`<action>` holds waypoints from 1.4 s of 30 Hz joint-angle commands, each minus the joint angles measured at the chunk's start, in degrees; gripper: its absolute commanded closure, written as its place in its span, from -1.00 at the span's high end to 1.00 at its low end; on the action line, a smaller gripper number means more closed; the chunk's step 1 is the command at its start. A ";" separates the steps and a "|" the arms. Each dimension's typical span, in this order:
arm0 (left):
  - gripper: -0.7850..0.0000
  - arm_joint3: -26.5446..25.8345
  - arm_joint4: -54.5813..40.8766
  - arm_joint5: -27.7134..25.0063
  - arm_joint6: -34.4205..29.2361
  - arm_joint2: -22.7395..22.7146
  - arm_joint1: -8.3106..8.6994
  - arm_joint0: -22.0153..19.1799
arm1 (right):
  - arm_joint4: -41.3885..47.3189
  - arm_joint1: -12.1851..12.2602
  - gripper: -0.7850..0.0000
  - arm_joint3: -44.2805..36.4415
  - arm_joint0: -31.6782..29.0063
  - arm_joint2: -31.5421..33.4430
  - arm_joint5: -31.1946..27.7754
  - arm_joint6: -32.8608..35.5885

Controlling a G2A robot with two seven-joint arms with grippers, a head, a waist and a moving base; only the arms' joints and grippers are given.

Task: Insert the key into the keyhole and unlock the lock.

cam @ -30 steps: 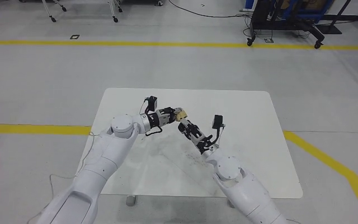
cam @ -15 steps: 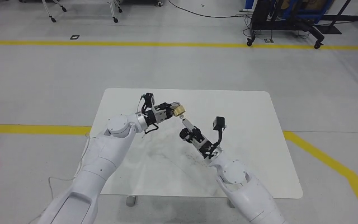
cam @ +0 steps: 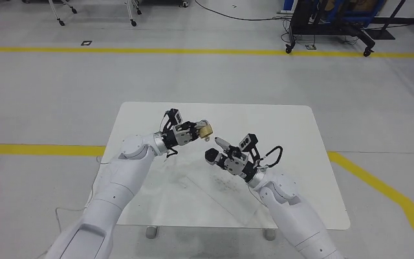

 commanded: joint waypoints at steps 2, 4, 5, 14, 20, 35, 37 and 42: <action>-1.00 0.18 0.35 -0.41 -0.13 0.12 -0.08 -0.08 | -0.49 -0.30 -0.26 1.02 0.90 -1.11 -0.52 -0.88; -1.00 0.28 0.40 -0.55 -0.16 0.12 -0.14 -0.11 | -0.56 -0.46 -0.27 1.51 1.36 -1.58 -0.73 -1.13; -1.00 0.31 0.38 -0.57 -0.21 0.11 -0.16 -0.12 | -0.53 -0.52 -0.27 1.66 1.54 -1.73 -0.81 -1.23; -1.00 0.16 1.76 -0.75 -1.38 0.48 -0.27 -0.24 | -1.66 -0.67 -0.35 1.76 2.45 -1.60 -0.43 -3.35; -1.00 0.40 1.71 -0.89 -2.52 0.30 -0.29 -0.39 | -1.87 -0.81 -1.00 2.44 2.93 -1.74 0.27 -4.42; -1.00 1.15 1.91 -0.82 -3.12 0.11 -0.46 -0.76 | -1.78 -0.90 -0.65 1.63 2.10 -1.02 -1.92 -3.69; -1.00 1.19 1.97 -0.85 -2.99 0.08 -0.49 -0.76 | -2.30 -0.84 -0.63 1.16 1.78 -0.93 -1.98 -3.47; -1.00 1.21 2.06 -0.88 -2.79 0.00 -0.54 -0.72 | -3.13 -0.72 -0.79 0.12 1.01 -0.72 -2.00 -3.23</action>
